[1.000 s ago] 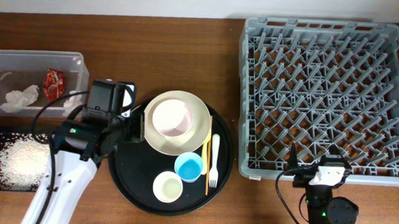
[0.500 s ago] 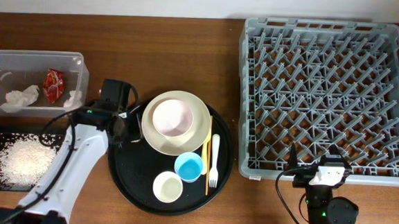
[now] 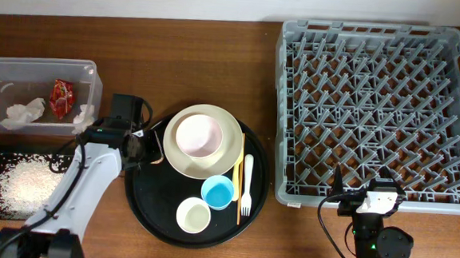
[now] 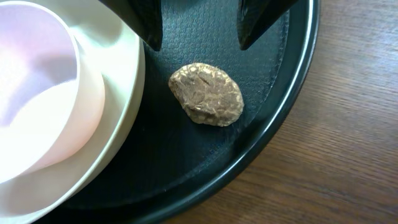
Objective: Sort waste into correct bins and load items into the dishwasher rack
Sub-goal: 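Grasp the brown cookie on the round tray with the left gripper, then carry the cookie left and drop it onto the black tray, then reach left gripper toward the cream and blue cups, then grasp the cream cup with the left gripper and lift it, then hold the cream cup up and reach right gripper toward it, then grasp the cream cup with the right gripper and release left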
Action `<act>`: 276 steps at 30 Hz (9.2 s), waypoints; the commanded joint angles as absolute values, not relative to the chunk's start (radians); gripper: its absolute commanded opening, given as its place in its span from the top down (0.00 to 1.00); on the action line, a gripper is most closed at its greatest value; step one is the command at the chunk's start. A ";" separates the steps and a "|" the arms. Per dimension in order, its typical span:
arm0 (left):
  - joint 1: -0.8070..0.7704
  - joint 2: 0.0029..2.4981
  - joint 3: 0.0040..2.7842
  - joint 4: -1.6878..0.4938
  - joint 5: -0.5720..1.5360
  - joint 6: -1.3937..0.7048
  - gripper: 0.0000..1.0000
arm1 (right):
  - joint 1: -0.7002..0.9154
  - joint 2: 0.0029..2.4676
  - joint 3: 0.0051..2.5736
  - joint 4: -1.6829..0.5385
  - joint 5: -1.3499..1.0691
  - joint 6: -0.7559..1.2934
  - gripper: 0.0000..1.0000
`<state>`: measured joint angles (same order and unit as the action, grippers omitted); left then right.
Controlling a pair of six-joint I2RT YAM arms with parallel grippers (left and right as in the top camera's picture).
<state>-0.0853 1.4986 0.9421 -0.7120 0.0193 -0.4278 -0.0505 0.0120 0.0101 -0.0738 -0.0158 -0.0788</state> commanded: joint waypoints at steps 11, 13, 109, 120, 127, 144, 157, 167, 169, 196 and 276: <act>-0.079 1.620 0.931 -0.645 -0.022 -0.434 0.60 | -0.044 0.006 0.006 -0.079 -0.011 -0.074 0.02; -0.079 1.631 0.931 -0.642 -0.022 -0.434 0.60 | -0.044 0.006 0.006 -0.079 -0.011 -0.075 0.02; 0.038 1.179 0.885 -0.774 0.351 -0.137 0.03 | -0.044 0.006 0.006 -0.079 -0.011 -0.075 0.02; -0.088 1.179 0.882 -1.145 0.351 -0.141 0.17 | -0.044 0.006 0.006 -0.079 -0.011 -0.074 0.02; -0.171 1.179 0.842 -1.159 0.351 -0.197 0.17 | -0.044 0.006 0.006 -0.079 -0.011 -0.074 0.02; -0.398 1.179 0.785 -1.013 0.288 -0.351 0.01 | -0.044 0.006 0.006 -0.079 -0.011 -0.075 0.02; -0.400 1.179 0.731 -1.015 0.290 -0.352 0.68 | -0.044 0.006 0.006 -0.079 -0.011 -0.075 0.02; -0.400 1.179 0.694 -0.959 0.291 -0.374 0.99 | -0.044 0.006 0.006 -0.079 -0.011 -0.074 0.02; -0.400 1.179 0.694 -0.963 0.291 -0.374 0.99 | -0.044 0.006 0.006 -0.079 -0.011 -0.075 0.02; 0.268 1.320 1.132 -0.741 1.523 -0.050 0.99 | -0.044 0.006 0.006 -0.076 -0.057 0.125 0.02; -0.013 1.415 1.131 -0.688 1.458 0.084 0.99 | 0.369 1.414 1.032 0.234 -1.419 0.200 0.16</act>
<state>-0.0113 1.4265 1.1206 -0.6914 1.4631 0.0647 0.3393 1.4132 1.0157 0.2279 -1.3735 0.1879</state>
